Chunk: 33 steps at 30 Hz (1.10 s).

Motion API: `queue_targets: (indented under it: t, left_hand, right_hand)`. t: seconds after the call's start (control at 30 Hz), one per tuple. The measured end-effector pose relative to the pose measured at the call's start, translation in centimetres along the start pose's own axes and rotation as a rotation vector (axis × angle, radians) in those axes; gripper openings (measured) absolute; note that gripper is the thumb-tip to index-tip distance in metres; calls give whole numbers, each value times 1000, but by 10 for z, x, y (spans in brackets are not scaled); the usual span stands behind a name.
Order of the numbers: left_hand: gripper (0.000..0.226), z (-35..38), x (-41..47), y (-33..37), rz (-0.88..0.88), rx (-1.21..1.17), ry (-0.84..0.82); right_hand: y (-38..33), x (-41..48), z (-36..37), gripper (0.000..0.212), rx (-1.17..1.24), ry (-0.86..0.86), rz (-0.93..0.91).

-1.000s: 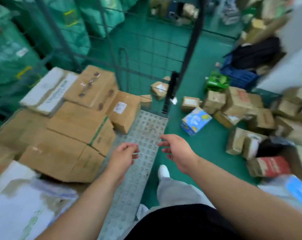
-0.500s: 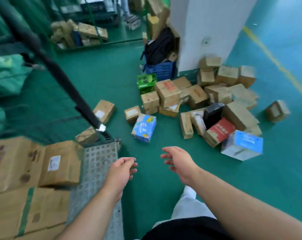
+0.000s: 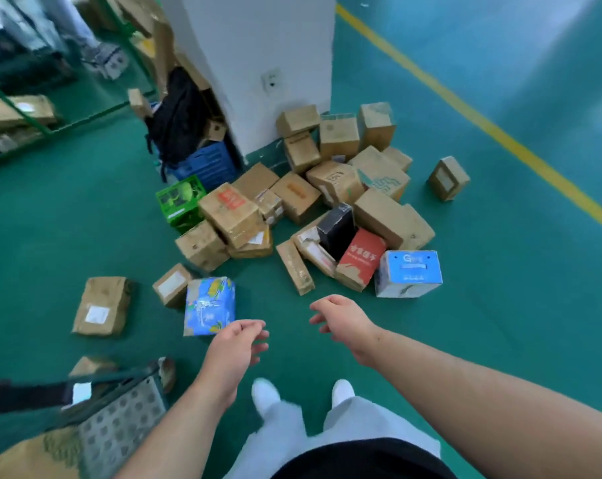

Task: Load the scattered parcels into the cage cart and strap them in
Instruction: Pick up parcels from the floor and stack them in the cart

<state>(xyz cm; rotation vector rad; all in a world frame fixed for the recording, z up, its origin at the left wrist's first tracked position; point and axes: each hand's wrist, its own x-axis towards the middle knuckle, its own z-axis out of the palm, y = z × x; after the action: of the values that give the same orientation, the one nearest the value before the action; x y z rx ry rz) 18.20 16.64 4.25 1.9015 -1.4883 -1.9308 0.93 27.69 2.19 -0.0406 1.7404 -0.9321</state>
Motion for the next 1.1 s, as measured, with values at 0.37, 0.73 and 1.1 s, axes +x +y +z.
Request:
queue_targets:
  t: [0.37,0.73,1.1]
  left_hand:
    - [16,86,131,106,36,505,-406]
    - [16,212,179,157,30,829,-574]
    - [29,364,265,114,-313,828,-348]
  right_hand:
    - [18,27,-74,24,284,392,231]
    - [70,35,-113,21,633,658,394]
    - [126,198,-301,19,411,454,509]
